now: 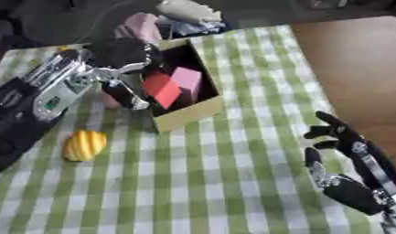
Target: Pick up objects on the table and place them in the box.
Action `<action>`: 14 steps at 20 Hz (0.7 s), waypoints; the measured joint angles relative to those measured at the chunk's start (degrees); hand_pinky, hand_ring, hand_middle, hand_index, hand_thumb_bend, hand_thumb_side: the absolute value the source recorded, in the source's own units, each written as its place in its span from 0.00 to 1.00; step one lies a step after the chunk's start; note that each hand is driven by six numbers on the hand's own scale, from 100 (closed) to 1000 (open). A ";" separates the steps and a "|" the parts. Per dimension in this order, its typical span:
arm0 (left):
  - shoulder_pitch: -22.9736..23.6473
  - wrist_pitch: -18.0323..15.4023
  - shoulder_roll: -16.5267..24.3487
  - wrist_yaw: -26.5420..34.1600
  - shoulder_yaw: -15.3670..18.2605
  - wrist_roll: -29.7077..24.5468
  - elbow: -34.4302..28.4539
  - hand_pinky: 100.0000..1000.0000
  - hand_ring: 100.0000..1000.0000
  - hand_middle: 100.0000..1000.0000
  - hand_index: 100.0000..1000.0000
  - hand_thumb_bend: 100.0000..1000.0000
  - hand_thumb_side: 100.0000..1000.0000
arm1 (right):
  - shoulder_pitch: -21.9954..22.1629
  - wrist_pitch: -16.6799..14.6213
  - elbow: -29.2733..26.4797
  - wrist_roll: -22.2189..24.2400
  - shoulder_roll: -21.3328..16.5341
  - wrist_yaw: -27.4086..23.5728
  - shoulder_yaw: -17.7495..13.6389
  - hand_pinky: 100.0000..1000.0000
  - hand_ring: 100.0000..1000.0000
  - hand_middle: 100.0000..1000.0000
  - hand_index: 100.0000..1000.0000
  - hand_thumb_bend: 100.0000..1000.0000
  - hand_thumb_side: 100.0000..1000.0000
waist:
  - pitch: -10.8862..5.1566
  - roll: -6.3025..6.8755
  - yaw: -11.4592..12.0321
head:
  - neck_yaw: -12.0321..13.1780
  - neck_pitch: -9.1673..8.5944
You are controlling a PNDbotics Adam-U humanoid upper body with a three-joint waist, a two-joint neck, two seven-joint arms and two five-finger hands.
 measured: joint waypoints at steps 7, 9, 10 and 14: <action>-0.01 -0.17 -0.74 0.06 -0.14 0.03 1.40 0.78 0.77 0.83 0.91 0.17 0.16 | 0.00 0.00 0.00 0.00 0.01 -0.01 0.00 0.71 0.88 0.66 0.99 0.00 0.41 | 0.03 -0.01 -0.24 | 0.00 -0.26; -0.01 -0.35 -0.49 0.13 -0.14 -1.24 0.69 0.80 0.80 0.86 0.93 0.22 0.18 | 0.00 0.00 0.00 0.00 0.01 -0.01 -0.01 0.71 0.88 0.66 0.99 0.00 0.41 | 0.03 -0.01 -0.23 | -0.01 -0.28; 0.00 -0.43 -0.14 0.17 -0.14 -2.24 0.27 0.82 0.81 0.88 0.94 0.25 0.18 | 0.00 0.00 0.00 0.00 0.01 -0.01 -0.02 0.71 0.88 0.66 0.99 0.00 0.41 | 0.03 -0.01 -0.21 | -0.02 -0.28; 0.14 -0.77 1.25 0.48 0.06 -7.35 -1.79 0.83 0.83 0.90 0.95 0.28 0.19 | 0.00 0.00 0.00 0.00 0.01 -0.01 -0.03 0.71 0.88 0.66 0.99 0.00 0.41 | 0.03 -0.01 -0.15 | -0.12 -0.30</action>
